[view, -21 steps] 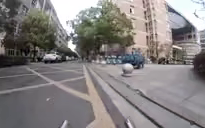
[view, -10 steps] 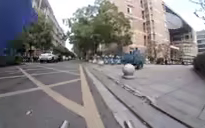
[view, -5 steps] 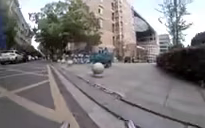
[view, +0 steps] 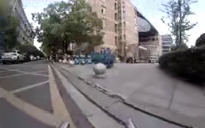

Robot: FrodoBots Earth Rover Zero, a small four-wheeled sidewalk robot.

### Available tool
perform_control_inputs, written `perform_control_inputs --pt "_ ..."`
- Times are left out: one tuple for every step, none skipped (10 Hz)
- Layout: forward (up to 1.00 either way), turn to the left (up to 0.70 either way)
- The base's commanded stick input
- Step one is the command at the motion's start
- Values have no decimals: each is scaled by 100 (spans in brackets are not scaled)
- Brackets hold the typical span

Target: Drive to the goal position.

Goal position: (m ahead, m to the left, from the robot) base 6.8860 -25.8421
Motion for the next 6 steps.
perform_control_inputs --pt "45 27" --pt "45 27" --pt "45 16" --pt "17 3" --pt "0 -27" --pt "0 -45"
